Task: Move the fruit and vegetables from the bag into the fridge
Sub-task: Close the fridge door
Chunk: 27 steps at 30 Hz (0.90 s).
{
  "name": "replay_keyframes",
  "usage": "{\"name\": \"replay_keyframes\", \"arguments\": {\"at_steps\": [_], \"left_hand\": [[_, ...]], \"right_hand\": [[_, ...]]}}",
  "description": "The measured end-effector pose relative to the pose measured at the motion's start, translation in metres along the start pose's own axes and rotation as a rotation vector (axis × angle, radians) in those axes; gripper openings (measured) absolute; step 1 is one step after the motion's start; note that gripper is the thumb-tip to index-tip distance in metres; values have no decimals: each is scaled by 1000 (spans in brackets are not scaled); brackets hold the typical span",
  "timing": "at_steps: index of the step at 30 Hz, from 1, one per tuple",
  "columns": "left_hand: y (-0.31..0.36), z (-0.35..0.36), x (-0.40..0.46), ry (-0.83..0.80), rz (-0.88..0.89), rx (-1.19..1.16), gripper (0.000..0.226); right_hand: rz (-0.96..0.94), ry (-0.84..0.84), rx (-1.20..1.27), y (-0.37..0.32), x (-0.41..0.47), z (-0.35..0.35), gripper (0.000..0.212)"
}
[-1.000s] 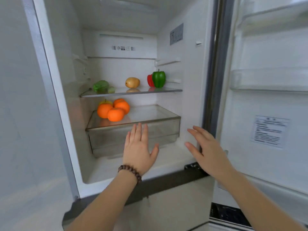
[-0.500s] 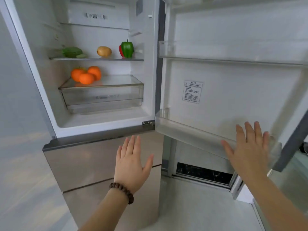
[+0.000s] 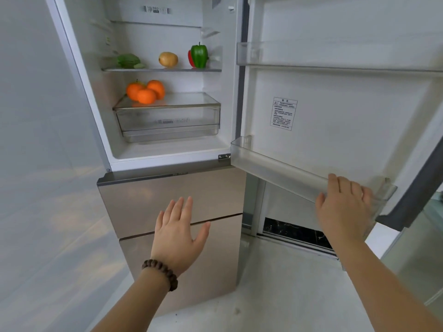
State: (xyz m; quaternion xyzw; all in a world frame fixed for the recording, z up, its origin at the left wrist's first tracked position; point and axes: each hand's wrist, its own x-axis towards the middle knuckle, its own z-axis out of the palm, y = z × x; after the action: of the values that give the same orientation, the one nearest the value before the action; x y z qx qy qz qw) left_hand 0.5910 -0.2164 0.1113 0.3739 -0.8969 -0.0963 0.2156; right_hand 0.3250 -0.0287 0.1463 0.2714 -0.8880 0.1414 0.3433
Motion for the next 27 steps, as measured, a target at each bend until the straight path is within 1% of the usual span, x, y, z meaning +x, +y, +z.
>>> {"name": "replay_keyframes", "arguments": {"at_steps": [3, 6, 8, 11, 15, 19, 21, 23, 25, 27], "left_hand": [[-17, -8, -13, 4, -10, -6, 78], [-40, -19, -24, 20, -7, -27, 75], [-57, -29, -30, 31, 1, -31, 74], [-91, -48, -36, 36, 21, -41, 81], [-143, -73, -44, 25, 79, -57, 77], [-193, -103, -51, 76, 160, -42, 85], [-212, -121, -51, 92, 162, -48, 87], [-229, -137, -49, 94, 157, -63, 88], [-243, -150, -47, 99, 157, -74, 90], [-254, -159, -47, 102, 156, -79, 91]], "right_hand": [[-42, -32, -13, -25, -19, -12, 52], [-81, -52, -28, -60, -39, -27, 57], [-98, -83, -51, -90, -52, -35, 61], [-84, -152, -114, -144, -69, -47, 67], [-62, -299, -243, -225, -83, -68, 67], [-103, -386, -261, -294, -89, -89, 62], [-148, -423, -240, -319, -93, -98, 63], [-198, -441, -166, -340, -100, -110, 68], [-258, -416, -49, -355, -110, -126, 73], [-320, -340, 45, -364, -121, -141, 72]]}}
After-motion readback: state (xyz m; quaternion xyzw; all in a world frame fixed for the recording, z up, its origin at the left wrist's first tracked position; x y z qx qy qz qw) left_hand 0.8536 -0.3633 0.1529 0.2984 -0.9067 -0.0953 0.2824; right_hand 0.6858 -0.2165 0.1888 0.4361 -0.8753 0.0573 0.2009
